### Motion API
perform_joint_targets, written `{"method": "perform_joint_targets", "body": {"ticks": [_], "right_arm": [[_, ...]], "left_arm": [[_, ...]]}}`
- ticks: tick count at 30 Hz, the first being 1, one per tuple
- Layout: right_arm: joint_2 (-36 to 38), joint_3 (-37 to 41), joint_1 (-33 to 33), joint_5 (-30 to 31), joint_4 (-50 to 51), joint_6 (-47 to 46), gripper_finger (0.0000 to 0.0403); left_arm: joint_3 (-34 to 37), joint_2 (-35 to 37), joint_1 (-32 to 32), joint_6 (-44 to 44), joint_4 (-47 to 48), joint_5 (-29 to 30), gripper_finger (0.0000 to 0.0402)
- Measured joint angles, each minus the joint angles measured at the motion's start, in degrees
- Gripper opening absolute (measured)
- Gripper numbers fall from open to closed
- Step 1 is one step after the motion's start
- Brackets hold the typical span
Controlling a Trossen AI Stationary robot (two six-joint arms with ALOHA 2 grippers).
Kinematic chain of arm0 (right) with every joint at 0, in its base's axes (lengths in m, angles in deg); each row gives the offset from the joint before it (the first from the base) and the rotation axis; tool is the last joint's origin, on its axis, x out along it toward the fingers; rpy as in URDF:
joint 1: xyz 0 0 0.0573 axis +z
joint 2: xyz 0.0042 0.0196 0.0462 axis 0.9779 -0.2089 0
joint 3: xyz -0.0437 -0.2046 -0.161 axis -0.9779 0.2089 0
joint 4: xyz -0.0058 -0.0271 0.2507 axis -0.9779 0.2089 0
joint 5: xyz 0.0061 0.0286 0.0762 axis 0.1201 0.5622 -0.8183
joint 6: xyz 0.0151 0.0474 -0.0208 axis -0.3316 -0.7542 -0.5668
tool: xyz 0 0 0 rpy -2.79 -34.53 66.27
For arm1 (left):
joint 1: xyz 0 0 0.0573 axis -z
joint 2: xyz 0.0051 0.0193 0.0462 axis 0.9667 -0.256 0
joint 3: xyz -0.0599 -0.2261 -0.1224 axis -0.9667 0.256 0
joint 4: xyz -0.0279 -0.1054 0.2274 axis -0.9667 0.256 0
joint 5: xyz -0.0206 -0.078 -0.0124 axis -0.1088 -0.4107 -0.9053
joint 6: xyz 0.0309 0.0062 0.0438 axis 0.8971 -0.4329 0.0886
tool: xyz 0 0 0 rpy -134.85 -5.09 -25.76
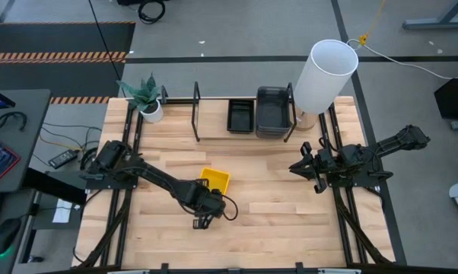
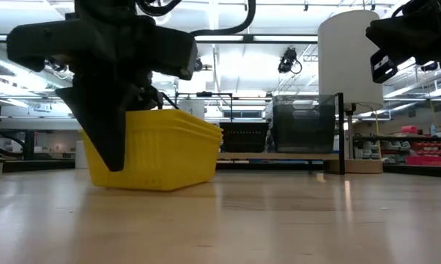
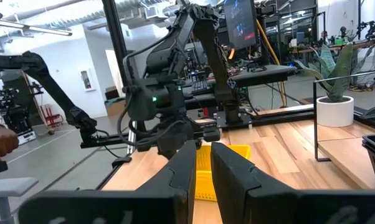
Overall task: Stack baskets on shelf by color
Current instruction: Put the stacked yellow bins on the shelf
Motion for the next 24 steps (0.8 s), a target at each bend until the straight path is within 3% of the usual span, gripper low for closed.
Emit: {"method": "perform_joint_targets", "body": {"ticks": [9, 17, 24], "right_arm": [[0.0, 0.0, 0.0, 0.0, -0.31, 0.0, 0.0055], [0.0, 0.0, 0.0, 0.0, -0.33, 0.0, 0.0055], [0.0, 0.0, 0.0, 0.0, -0.41, 0.0, 0.0055]], "left_arm": [[-0.07, 0.18, -0.59, 0.06, 1.49, 0.63, 0.0014], [-0.97, 0.54, -1.2, 0.23, 3.13, 0.11, 0.0012], [-11.13, 0.42, -2.03, 3.69, 12.95, 2.81, 0.001]]}}
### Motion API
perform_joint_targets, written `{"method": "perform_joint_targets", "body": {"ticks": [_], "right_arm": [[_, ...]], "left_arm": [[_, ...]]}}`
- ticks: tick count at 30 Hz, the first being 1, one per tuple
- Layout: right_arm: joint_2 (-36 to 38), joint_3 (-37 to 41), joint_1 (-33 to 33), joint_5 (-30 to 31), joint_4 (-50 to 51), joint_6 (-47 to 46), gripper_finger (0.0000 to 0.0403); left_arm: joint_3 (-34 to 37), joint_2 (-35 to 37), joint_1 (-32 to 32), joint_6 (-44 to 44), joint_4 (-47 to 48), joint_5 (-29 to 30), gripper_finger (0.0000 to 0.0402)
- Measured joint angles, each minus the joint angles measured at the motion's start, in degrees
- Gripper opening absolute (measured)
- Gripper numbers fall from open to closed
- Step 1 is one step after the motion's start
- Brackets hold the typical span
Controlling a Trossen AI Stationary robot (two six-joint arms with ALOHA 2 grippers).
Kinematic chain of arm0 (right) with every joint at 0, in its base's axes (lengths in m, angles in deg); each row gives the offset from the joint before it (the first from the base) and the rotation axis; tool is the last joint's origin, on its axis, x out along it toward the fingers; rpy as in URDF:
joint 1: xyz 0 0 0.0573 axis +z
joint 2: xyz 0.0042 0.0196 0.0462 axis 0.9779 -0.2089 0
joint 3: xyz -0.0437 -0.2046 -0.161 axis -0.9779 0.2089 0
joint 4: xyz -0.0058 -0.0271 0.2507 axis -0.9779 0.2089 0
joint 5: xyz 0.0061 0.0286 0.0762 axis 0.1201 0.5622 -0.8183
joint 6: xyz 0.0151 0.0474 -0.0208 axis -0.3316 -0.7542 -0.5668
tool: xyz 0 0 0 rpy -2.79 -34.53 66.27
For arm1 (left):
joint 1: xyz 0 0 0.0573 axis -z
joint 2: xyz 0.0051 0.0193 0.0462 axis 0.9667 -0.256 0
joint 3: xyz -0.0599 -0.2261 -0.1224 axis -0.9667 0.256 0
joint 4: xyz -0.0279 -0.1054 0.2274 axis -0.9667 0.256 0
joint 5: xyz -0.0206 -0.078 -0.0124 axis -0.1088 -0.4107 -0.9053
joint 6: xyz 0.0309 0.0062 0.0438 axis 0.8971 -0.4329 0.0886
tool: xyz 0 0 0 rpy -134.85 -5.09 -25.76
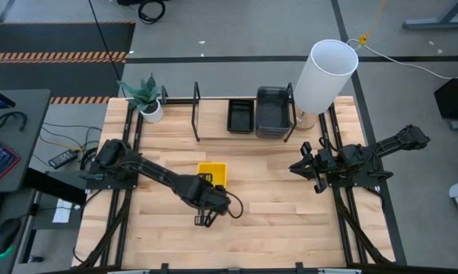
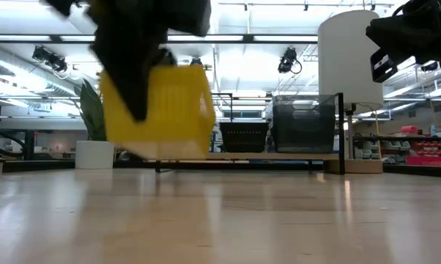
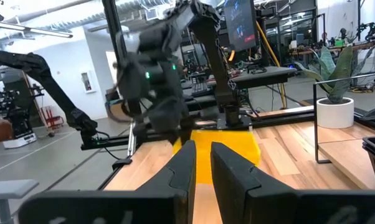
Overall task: Stack baskets on shelf by color
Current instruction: Put the stacked yellow bins on the shelf
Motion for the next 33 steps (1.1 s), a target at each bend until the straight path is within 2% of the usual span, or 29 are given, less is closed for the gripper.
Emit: {"method": "perform_joint_targets", "body": {"ticks": [8, 13, 23, 33], "right_arm": [[0.0, 0.0, 0.0, 0.0, -0.05, 0.0, 0.0055], [0.0, 0.0, 0.0, 0.0, -0.05, 0.0, 0.0055], [0.0, 0.0, 0.0, 0.0, -0.2, 0.0, 0.0055], [0.0, 0.0, 0.0, 0.0, -0.2, 0.0, 0.0055]], "left_arm": [[-12.1, 0.0, -4.01, 4.64, 9.61, 5.53, 0.001], [-16.72, 0.0, -8.55, 9.92, 11.14, 8.26, 0.001], [-17.11, 0.02, -21.31, 20.6, 10.15, 9.87, 0.001], [-17.11, 0.02, -30.47, 29.12, 9.25, 8.35, 0.001]]}}
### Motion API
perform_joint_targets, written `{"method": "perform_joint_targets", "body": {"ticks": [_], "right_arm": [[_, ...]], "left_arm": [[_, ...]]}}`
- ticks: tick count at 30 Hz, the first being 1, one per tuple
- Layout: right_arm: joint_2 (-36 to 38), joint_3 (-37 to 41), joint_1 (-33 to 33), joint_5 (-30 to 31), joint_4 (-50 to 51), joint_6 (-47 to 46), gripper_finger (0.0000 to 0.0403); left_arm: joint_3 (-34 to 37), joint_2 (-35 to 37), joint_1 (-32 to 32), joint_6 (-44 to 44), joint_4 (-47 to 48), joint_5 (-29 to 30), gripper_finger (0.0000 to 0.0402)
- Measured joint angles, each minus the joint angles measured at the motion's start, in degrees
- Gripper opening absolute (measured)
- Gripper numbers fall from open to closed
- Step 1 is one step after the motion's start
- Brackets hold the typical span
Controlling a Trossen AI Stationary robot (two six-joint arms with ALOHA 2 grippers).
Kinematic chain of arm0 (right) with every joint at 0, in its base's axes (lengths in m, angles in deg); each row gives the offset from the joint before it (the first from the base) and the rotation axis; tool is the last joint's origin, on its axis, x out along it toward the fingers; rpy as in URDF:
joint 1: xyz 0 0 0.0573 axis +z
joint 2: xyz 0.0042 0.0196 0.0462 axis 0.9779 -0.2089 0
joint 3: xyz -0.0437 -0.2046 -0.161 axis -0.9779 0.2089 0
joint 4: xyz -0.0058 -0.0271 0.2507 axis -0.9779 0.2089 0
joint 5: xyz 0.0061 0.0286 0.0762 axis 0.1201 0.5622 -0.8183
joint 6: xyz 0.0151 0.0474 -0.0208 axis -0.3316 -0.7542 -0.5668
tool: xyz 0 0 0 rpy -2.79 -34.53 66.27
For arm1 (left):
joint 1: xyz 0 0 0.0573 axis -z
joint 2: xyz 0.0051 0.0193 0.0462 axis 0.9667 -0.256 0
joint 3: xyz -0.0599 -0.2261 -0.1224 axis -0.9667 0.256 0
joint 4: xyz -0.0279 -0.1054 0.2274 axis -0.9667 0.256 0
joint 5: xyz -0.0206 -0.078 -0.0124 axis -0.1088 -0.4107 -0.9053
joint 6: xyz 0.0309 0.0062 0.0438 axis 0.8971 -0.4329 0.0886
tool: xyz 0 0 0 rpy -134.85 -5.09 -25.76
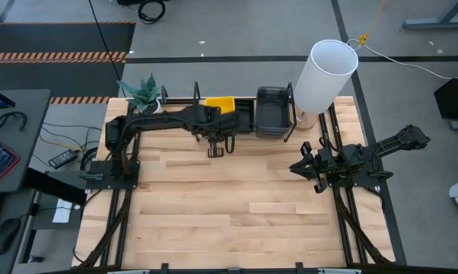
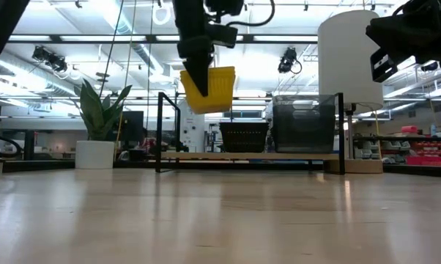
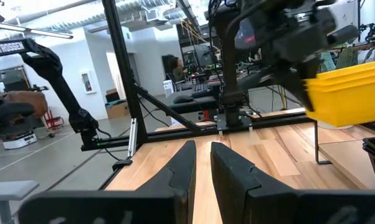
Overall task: Stack baskets on shelf by color
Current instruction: Put the stacked yellow bins on the shelf
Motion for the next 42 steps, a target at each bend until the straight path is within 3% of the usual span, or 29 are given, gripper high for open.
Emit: {"method": "perform_joint_targets", "body": {"ticks": [14, 26, 36, 42], "right_arm": [[0.0, 0.0, 0.0, 0.0, 0.0, 0.0, 0.0055], [0.0, 0.0, 0.0, 0.0, 0.0, 0.0, 0.0055], [0.0, 0.0, 0.0, 0.0, -0.11, 0.0, 0.0055], [0.0, 0.0, 0.0, 0.0, -0.12, 0.0, 0.0055]], "left_arm": [[0.85, 0.0, -8.75, 4.07, -1.55, -4.72, 0.001], [11.13, -0.09, -8.76, 6.32, -7.17, -5.08, 0.001], [11.63, -0.09, -7.1, 5.64, -10.2, -8.88, 0.0011], [11.63, -0.09, -7.25, 6.3, -9.88, -6.96, 0.0012]]}}
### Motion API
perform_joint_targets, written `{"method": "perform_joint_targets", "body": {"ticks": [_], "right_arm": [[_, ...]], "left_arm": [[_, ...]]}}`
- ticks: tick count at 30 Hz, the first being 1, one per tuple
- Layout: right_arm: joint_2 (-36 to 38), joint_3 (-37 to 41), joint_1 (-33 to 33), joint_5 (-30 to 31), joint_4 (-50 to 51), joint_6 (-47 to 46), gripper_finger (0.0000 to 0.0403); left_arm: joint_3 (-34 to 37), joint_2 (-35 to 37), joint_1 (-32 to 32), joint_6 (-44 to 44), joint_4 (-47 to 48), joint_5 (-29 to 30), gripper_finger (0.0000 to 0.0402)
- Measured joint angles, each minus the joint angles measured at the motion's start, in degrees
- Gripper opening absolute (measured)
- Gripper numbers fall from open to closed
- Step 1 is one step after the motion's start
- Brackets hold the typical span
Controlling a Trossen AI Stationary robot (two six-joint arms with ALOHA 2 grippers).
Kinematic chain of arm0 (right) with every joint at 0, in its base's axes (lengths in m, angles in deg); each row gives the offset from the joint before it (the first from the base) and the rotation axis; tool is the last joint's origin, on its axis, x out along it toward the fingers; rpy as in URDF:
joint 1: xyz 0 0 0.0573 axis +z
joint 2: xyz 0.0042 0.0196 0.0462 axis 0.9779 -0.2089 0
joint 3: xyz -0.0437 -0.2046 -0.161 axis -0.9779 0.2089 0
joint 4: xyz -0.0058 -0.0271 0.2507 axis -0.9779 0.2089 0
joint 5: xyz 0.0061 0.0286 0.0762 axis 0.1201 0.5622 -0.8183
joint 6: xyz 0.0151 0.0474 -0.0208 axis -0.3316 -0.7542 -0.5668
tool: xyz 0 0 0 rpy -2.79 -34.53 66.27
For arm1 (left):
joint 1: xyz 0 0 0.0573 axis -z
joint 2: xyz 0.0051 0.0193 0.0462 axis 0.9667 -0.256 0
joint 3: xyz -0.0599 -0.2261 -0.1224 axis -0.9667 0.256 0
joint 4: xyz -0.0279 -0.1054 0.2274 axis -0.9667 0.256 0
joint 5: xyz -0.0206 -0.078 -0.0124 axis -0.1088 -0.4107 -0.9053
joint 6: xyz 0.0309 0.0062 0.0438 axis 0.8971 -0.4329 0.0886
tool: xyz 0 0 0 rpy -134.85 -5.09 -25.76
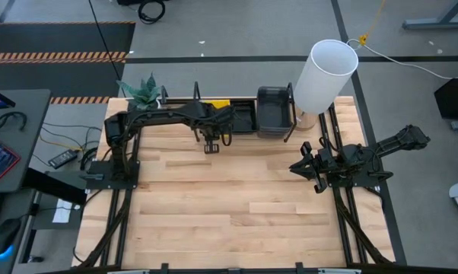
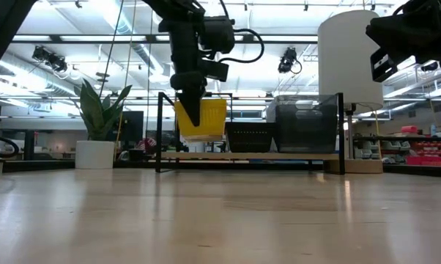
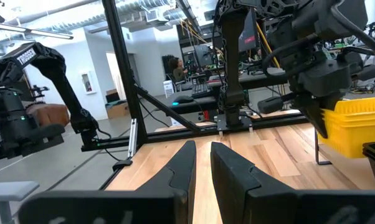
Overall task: Stack baskets on shelf by color
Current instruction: Put the stacked yellow bins on the shelf
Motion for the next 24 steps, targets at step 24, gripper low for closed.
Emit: {"method": "perform_joint_targets", "body": {"ticks": [24], "right_arm": [[0.0, 0.0, 0.0, 0.0, -0.02, 0.0, 0.0055]], "left_arm": [[0.0, -4.12, -2.0, 0.63, 0.94, 0.01, 0.0047]]}}
